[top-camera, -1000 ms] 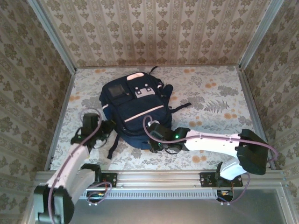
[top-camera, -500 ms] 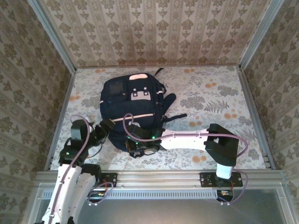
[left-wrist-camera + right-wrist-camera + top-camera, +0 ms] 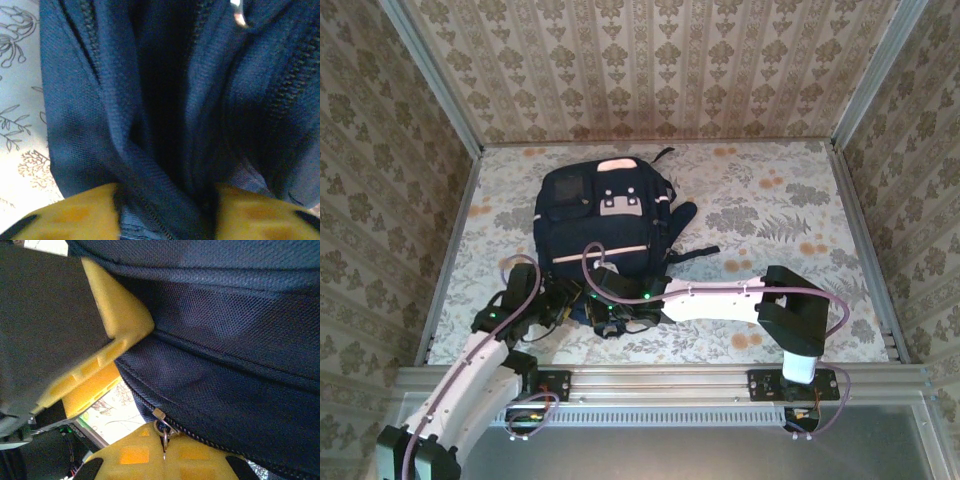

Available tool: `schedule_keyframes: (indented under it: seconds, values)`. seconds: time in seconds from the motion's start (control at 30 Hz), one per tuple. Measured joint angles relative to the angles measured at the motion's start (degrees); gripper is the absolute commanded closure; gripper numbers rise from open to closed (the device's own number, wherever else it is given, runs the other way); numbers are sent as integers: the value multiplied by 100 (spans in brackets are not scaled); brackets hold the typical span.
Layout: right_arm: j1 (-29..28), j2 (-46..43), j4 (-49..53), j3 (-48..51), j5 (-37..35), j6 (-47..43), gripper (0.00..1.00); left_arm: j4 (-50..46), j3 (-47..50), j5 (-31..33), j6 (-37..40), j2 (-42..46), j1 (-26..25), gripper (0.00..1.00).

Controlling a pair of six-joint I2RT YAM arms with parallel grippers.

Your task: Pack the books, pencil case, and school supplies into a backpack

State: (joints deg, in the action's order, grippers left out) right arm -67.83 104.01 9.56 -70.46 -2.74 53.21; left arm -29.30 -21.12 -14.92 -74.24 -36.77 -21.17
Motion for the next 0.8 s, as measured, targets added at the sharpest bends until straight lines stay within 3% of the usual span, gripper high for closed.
schedule_keyframes:
  seconds: [0.07, 0.17, 0.57, 0.8]
  values:
    - [-2, 0, 120, -39, -22, -63, 100, 15, 0, 76, 13, 57, -24, 76]
    - [-35, 0, 424, -214, -136, -236, 100, -20, 0, 125, 68, 160, -17, 80]
    - [-94, -17, 1495, -424, -581, -1038, 100, -179, -2, -74, 291, 326, 260, 81]
    - [90, -466, 1711, 57, -632, -1397, 100, -286, -4, -114, 428, 490, 361, 81]
